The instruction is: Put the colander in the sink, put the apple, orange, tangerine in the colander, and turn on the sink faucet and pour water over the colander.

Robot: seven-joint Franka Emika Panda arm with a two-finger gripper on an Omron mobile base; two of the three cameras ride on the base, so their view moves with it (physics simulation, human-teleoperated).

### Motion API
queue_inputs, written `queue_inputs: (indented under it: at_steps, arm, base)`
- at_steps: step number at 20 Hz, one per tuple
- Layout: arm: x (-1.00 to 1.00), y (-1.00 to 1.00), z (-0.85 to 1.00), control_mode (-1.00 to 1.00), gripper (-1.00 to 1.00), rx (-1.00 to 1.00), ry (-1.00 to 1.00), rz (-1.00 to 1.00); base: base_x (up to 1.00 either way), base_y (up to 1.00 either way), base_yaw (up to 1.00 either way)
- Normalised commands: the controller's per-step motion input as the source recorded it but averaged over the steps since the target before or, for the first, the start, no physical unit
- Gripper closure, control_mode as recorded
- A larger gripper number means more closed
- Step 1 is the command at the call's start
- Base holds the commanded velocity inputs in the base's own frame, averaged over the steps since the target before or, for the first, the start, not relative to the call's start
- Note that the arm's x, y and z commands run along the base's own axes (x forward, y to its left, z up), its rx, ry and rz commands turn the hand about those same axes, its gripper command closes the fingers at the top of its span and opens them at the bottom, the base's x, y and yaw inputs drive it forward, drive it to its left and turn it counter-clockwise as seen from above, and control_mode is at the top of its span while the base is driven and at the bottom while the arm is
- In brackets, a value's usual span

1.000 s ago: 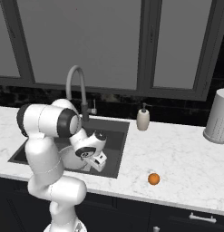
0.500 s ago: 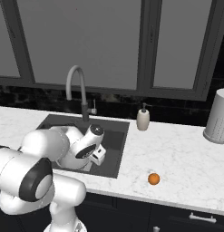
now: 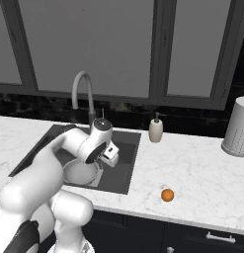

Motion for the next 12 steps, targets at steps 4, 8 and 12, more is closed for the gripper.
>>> queue_inputs:
  at_steps: [4,8,12]
  arm:
    - [-0.38,-0.81,0.69,-1.0,-1.0,-0.14,0.0,0.03]
    - [-0.33,-0.98,0.4,-1.0,-1.0,-0.14,0.0,0.06]
    - [-0.31,-0.96,0.19,-1.0,-1.0,-0.12,0.0,0.08]
  base:
    - [0.0,0.0,0.0]
    - [0.0,0.0,0.0]
    - [0.0,0.0,0.0]
